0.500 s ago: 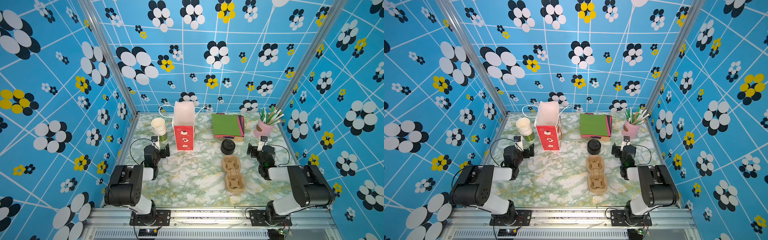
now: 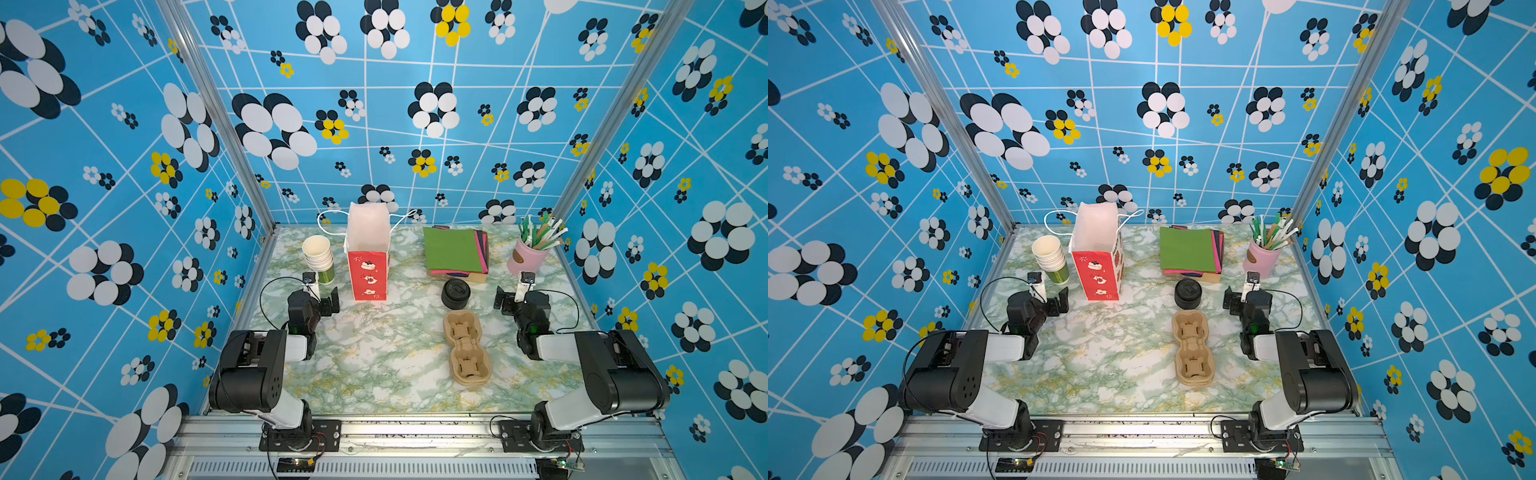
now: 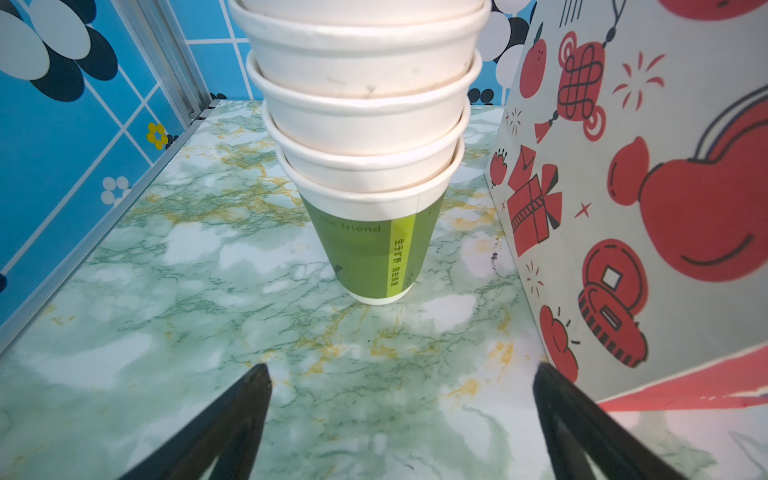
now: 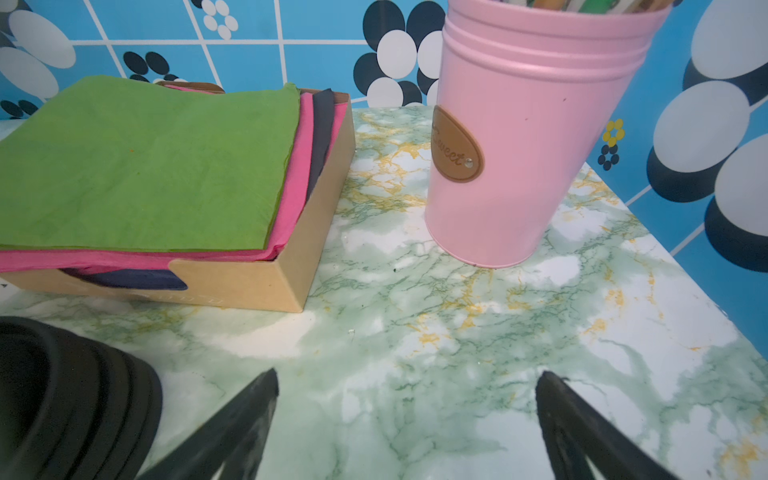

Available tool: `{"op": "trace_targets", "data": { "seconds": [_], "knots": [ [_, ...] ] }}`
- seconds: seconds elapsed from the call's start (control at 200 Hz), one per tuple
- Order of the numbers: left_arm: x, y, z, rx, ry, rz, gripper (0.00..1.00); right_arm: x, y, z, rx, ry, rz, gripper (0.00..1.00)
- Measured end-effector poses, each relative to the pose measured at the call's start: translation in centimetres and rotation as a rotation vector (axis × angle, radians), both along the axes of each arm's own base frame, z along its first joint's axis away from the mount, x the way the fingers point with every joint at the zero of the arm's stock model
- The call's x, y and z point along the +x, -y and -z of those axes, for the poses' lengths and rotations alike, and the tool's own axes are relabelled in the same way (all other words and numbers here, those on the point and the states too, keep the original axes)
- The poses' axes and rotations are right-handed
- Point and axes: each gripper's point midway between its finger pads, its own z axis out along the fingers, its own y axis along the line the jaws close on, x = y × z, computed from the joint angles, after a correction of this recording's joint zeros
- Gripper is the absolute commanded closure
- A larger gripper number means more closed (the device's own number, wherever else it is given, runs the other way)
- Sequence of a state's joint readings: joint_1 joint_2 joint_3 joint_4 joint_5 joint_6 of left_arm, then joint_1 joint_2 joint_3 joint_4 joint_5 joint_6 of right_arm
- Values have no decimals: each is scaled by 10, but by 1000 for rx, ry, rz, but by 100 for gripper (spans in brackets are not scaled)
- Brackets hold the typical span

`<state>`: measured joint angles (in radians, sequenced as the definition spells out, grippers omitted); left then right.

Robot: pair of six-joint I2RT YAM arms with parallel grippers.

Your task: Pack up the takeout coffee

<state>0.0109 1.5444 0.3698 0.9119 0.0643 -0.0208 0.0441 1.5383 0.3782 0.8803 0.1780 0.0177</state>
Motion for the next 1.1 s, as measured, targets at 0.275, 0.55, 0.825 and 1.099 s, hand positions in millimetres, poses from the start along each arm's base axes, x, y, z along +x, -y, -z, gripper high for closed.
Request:
{"op": "trace_targets", "data": {
  "seconds": [0.275,0.55,0.825,1.099],
  "knots": [
    [0,0,0,0,0,0,1,0,0,0,0,0,0,1],
    [0,0,0,0,0,0,1,0,0,0,0,0,0,1],
    [0,-6,0,4,-1,-33,1,0,0,0,0,-6,0,1],
    [-15,-32,-50,6,24,-196,1,-6,3,-71,-2,68,18,1]
  ]
}}
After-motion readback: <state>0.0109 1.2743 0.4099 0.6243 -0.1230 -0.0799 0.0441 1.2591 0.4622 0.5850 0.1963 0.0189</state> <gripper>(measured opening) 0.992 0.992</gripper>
